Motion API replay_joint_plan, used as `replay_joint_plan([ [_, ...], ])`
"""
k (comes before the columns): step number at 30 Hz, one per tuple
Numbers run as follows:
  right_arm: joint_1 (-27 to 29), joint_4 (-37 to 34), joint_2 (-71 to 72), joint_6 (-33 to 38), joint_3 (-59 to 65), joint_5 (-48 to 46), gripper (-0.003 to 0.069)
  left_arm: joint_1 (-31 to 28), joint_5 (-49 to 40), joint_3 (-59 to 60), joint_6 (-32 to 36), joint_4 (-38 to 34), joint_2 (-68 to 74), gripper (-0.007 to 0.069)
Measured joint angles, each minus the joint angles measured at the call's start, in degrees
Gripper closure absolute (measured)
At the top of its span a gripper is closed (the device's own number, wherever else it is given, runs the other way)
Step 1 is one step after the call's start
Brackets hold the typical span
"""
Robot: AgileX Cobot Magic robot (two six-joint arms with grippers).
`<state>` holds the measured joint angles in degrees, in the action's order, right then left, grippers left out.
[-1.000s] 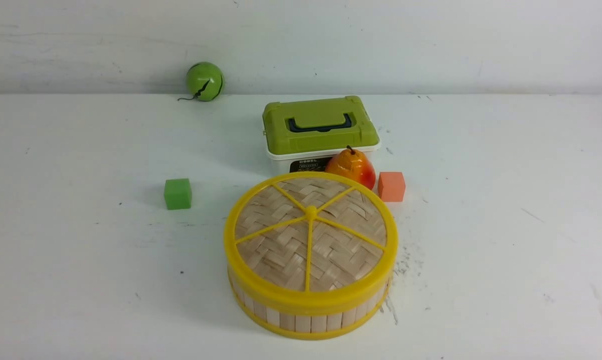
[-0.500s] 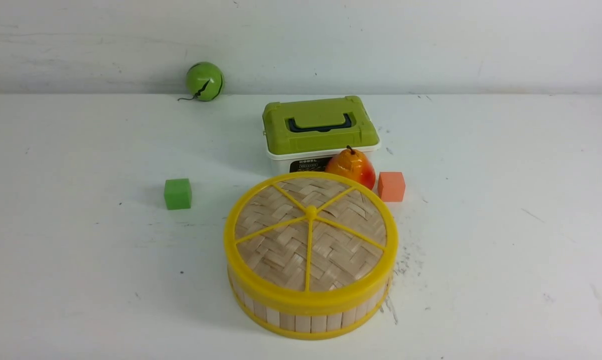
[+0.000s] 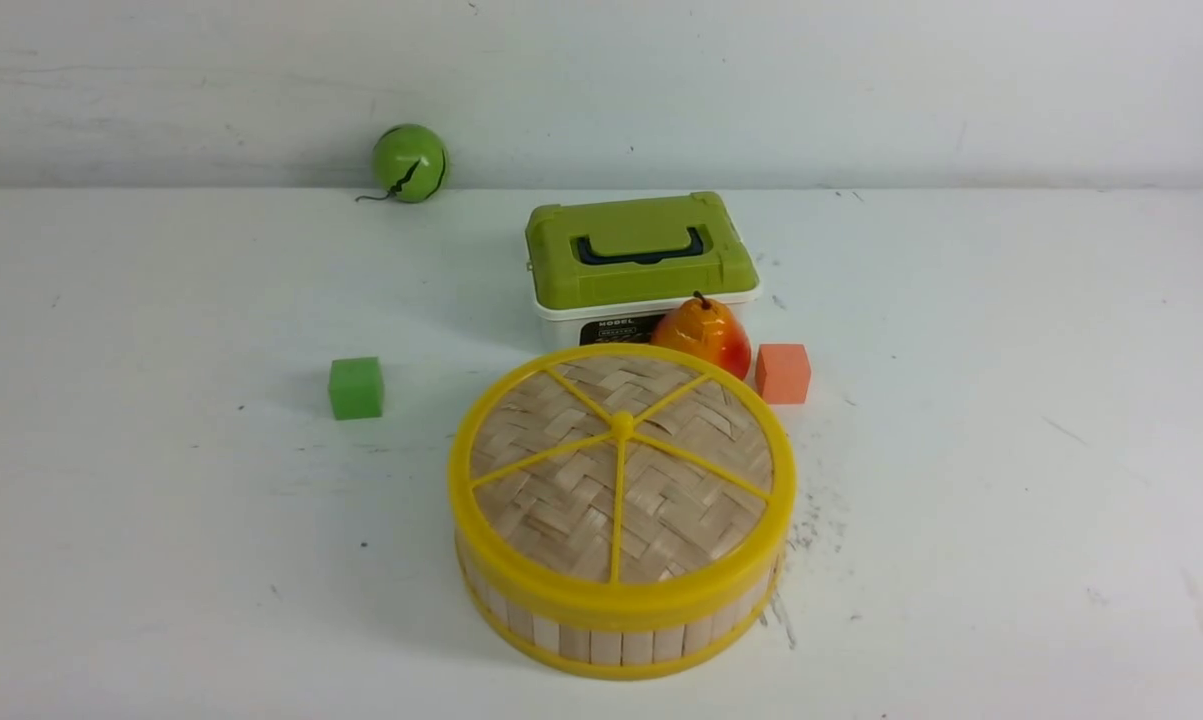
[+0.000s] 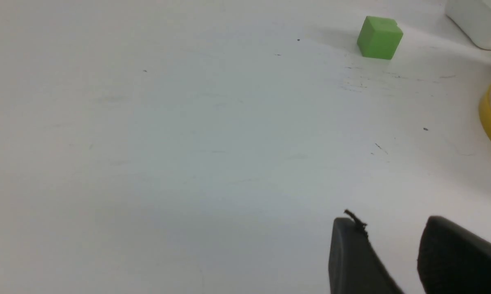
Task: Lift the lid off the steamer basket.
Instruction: Use the right arm to lift the lid of the steamer
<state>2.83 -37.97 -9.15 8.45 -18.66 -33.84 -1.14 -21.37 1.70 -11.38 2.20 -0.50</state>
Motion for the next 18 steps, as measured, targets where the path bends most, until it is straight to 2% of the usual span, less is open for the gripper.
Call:
replay_joint_plan([
  [2, 0.00, 0.45, -5.64, 5.81, -6.51, -4.79, 0.0561, 0.00, 0.00, 0.00, 0.00, 0.00, 0.00, 0.0385],
  [4, 0.00, 0.89, -17.81, 15.26, -19.80, -15.79, 0.0561, 0.00, 0.00, 0.00, 0.00, 0.00, 0.00, 0.0385],
  [7, -0.20, 1.04, -29.20, 20.98, -31.76, -25.48, 0.0561, 0.00, 0.00, 0.00, 0.00, 0.00, 0.00, 0.0385],
  [11, -3.45, 1.95, -39.65, 22.72, -40.04, -30.39, 0.0561, 0.00, 0.00, 0.00, 0.00, 0.00, 0.00, 0.0385],
  [15, -11.50, 6.45, -50.56, 22.88, -49.07, -32.06, 0.0561, 0.00, 0.00, 0.00, 0.00, 0.00, 0.00, 0.0385],
  [16, -16.62, 10.98, -56.15, 21.06, -53.08, -32.51, 0.0563, 0.00, 0.00, 0.00, 0.00, 0.00, 0.00, 0.0385],
  [18, -19.17, 13.52, -58.92, 19.41, -55.76, -32.82, 0.0568, 0.00, 0.00, 0.00, 0.00, 0.00, 0.00, 0.0385],
])
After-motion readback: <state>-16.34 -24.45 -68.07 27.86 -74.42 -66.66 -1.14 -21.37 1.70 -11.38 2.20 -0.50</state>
